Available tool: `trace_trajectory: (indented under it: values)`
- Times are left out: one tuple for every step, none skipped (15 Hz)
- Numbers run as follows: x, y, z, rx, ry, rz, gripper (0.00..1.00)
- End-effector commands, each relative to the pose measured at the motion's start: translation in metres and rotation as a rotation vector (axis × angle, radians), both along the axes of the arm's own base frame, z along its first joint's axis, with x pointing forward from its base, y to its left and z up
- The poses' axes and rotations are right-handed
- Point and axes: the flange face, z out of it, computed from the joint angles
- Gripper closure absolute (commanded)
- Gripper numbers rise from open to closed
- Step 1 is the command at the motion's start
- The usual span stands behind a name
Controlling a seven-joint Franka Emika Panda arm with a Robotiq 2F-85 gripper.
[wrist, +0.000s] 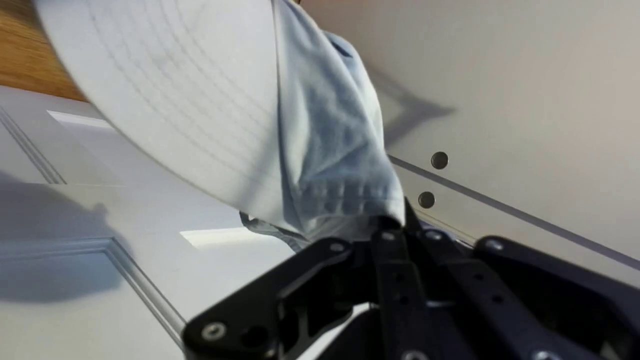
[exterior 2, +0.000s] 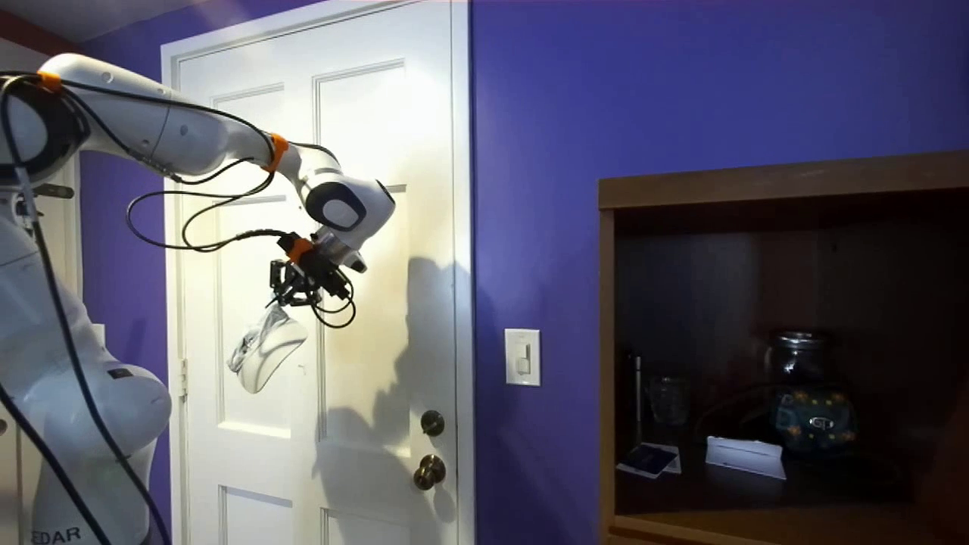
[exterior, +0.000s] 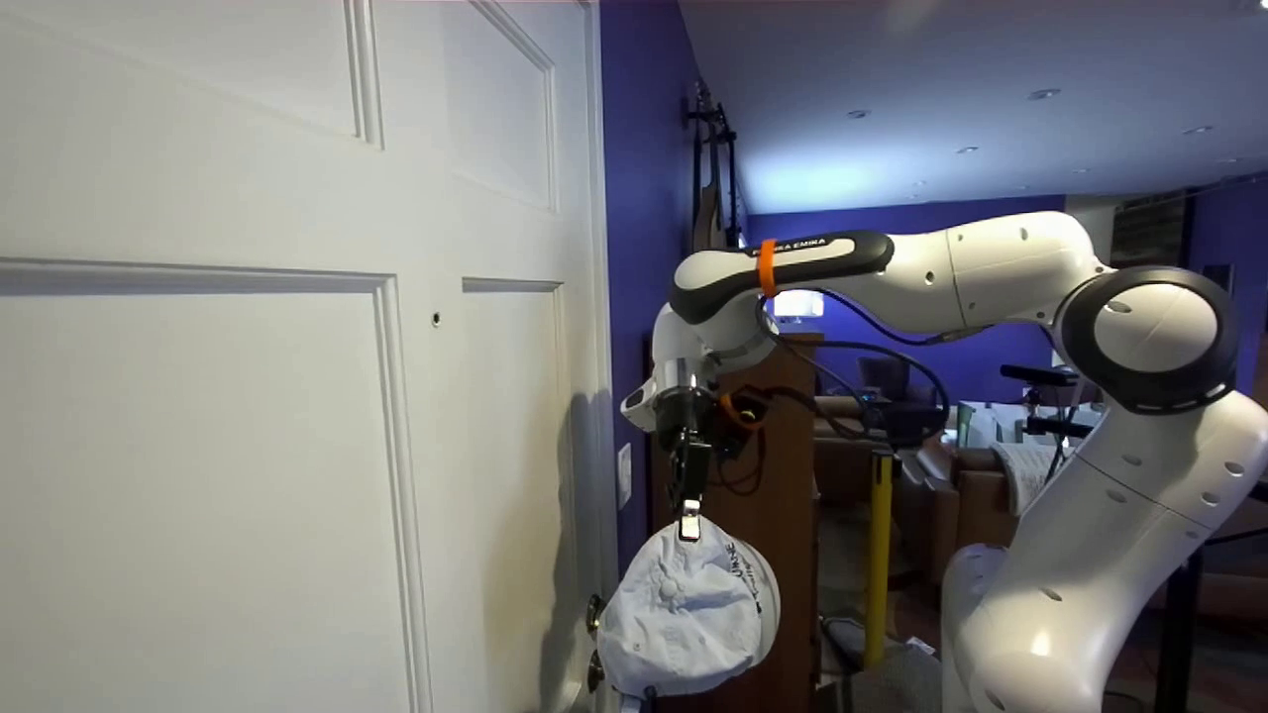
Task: Hang the snapback on the door
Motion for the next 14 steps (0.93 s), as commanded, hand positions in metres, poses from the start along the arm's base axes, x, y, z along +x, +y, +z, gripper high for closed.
trace_trajectory:
  values:
    - [0.004, 0.004, -0.004, -0.002, -0.003, 0.015, 0.97]
    - [0.007, 0.006, -0.007, -0.004, -0.001, 0.024, 0.97]
    - [0.009, 0.007, -0.008, -0.004, -0.001, 0.029, 0.97]
    - [0.010, 0.007, -0.008, -0.004, -0.002, 0.031, 0.97]
    - [0.010, 0.007, -0.007, -0.004, -0.004, 0.031, 0.97]
    - [0.010, 0.006, -0.006, -0.004, -0.006, 0.031, 0.97]
    - [0.012, 0.006, -0.010, 0.017, -0.027, 0.033, 0.99]
    - [0.013, 0.007, -0.014, 0.029, -0.042, 0.046, 0.99]
    - [0.013, 0.008, -0.017, 0.043, -0.060, 0.060, 0.99]
    - [0.013, 0.009, -0.022, 0.044, -0.077, 0.075, 0.99]
    - [0.014, 0.009, -0.026, 0.060, -0.095, 0.087, 0.99]
    - [0.014, 0.008, -0.031, 0.058, -0.120, 0.094, 0.99]
    - [0.016, 0.008, -0.037, 0.068, -0.150, 0.096, 0.99]
    - [0.017, 0.008, -0.041, 0.075, -0.176, 0.093, 0.99]
